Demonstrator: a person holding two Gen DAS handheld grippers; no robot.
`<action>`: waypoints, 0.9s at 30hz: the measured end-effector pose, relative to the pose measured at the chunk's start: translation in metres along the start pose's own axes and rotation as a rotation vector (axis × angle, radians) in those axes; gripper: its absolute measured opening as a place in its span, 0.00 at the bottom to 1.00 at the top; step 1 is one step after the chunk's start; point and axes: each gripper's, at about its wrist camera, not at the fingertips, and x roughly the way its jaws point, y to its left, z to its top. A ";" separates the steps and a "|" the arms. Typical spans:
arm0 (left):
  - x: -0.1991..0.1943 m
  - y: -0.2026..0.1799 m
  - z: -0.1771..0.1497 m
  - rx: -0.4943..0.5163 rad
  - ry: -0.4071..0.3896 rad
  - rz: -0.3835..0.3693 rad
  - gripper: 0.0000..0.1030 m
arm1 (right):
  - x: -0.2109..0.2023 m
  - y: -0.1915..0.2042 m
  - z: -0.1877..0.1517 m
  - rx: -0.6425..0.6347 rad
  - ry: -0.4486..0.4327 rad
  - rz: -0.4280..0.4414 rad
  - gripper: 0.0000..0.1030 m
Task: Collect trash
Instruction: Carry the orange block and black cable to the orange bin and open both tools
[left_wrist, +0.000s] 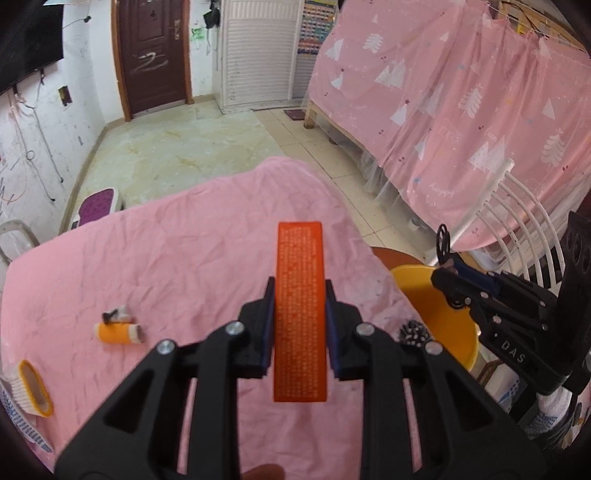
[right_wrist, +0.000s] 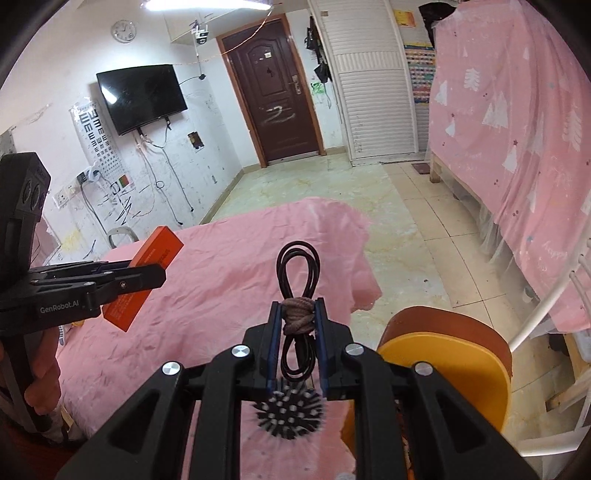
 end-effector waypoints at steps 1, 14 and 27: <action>0.003 -0.009 0.001 0.016 0.006 -0.016 0.21 | -0.002 -0.006 -0.001 0.013 -0.003 -0.009 0.07; 0.045 -0.131 0.009 0.228 0.090 -0.146 0.21 | -0.029 -0.105 -0.039 0.180 -0.017 -0.085 0.07; 0.062 -0.184 0.011 0.291 0.106 -0.160 0.58 | -0.038 -0.137 -0.055 0.245 -0.024 -0.080 0.08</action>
